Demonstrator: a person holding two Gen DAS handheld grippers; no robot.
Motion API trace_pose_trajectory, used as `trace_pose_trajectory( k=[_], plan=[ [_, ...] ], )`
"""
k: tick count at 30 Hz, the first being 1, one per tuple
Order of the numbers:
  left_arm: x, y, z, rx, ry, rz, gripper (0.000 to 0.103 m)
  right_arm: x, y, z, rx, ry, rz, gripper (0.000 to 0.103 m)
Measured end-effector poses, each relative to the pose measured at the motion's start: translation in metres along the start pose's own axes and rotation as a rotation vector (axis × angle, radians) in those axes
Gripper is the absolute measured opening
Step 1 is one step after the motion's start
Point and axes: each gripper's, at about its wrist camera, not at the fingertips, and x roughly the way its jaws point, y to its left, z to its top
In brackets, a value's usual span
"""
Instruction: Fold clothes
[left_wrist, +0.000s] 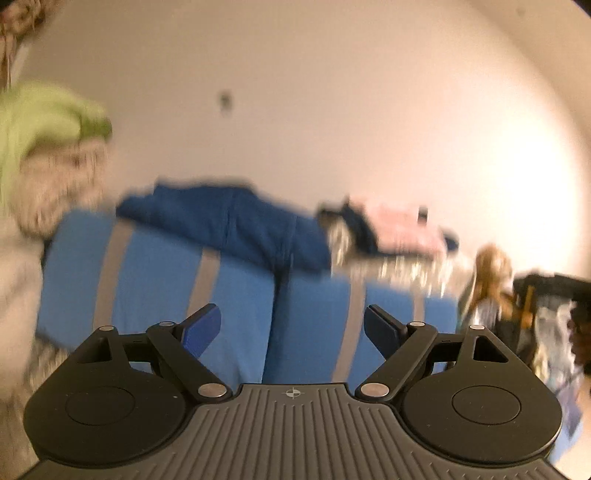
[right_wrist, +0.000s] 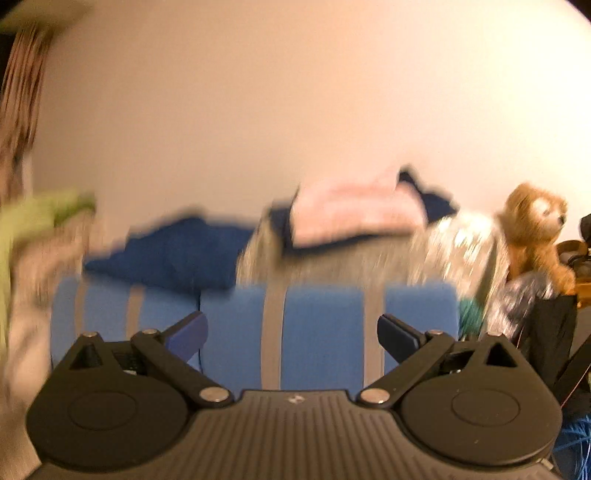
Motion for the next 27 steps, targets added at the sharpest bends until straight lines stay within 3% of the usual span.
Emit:
trace_pose_trajectory(
  k=[3,6,11,19,22,27],
  plan=[
    [-0.009,-0.008,0.019,0.056,-0.051,0.005,0.088,-0.008,0.004,0.009,-0.003,-0.036,0.019,0.103],
    [-0.003,-0.008,0.007,0.088,-0.038,0.034,0.088,-0.005,0.018,-0.015,-0.079,-0.026,0.035,0.103],
    [0.028,0.01,-0.043,0.063,0.052,0.066,0.088,0.019,0.046,-0.087,-0.136,0.062,0.089,0.103],
    [0.081,0.04,-0.107,0.084,0.191,0.124,0.088,0.075,0.09,-0.202,-0.107,0.243,0.15,0.103],
    [0.097,0.05,-0.121,0.075,0.212,0.133,0.088,0.097,0.106,-0.24,-0.093,0.291,0.121,0.103],
    [0.128,0.063,-0.145,0.066,0.208,0.161,0.088,0.13,0.121,-0.292,0.022,0.323,-0.015,0.103]
  ],
)
